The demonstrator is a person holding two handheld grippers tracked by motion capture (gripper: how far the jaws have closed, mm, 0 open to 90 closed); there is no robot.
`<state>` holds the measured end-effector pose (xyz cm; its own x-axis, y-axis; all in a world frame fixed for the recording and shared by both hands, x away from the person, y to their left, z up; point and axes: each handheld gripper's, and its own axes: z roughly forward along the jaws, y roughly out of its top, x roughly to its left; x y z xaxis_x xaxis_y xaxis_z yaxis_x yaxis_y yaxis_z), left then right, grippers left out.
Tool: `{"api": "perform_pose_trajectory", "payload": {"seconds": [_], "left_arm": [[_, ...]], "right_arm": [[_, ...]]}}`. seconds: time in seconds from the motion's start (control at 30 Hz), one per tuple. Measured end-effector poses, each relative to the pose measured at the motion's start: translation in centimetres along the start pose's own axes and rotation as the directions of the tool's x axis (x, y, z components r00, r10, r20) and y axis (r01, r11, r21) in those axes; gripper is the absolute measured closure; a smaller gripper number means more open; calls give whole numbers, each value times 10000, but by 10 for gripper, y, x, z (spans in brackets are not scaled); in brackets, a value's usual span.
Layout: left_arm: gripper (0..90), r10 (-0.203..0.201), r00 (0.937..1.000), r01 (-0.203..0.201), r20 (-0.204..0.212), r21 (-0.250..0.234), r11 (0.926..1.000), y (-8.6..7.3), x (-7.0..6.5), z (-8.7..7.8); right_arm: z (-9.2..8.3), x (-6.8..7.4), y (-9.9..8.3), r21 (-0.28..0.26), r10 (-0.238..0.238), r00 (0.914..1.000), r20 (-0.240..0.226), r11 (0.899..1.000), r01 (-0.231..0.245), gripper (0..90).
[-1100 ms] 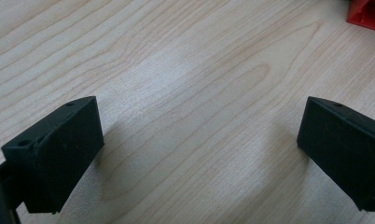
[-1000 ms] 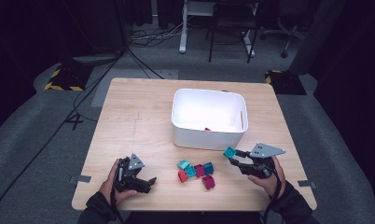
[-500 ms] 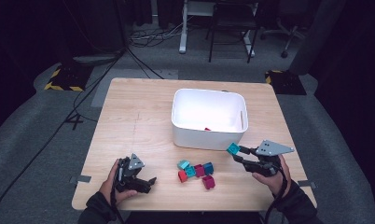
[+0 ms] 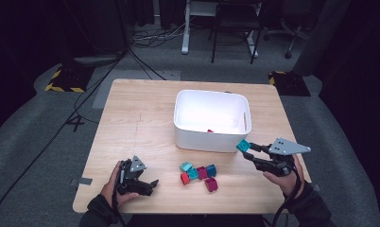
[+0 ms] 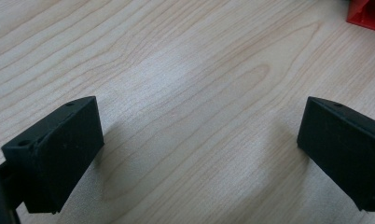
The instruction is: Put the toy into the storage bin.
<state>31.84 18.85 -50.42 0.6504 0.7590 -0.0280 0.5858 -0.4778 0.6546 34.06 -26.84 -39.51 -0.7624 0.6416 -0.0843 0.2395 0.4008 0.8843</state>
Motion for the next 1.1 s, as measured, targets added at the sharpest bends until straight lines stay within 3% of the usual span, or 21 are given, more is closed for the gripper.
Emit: {"api": "perform_pose_trajectory", "payload": {"seconds": [0.4,0.73,0.97,1.1], "left_arm": [[5,-4,10000,4,10,3,10000,0,0,0],[5,1,10000,-1,8,6,10000,0,0,0],[5,3,10000,-3,7,4,10000,0,0,0],[5,0,10000,0,9,5,10000,0,0,0]], "right_arm": [[-8,-4,20,-195,-202,9997,166,9996,205,593],[-7,-12,31,-416,215,9997,122,9989,-210,593],[-5,-14,40,-578,-105,9993,362,9982,126,593],[-1,-15,46,-582,-66,9991,408,9983,90,593]]}}
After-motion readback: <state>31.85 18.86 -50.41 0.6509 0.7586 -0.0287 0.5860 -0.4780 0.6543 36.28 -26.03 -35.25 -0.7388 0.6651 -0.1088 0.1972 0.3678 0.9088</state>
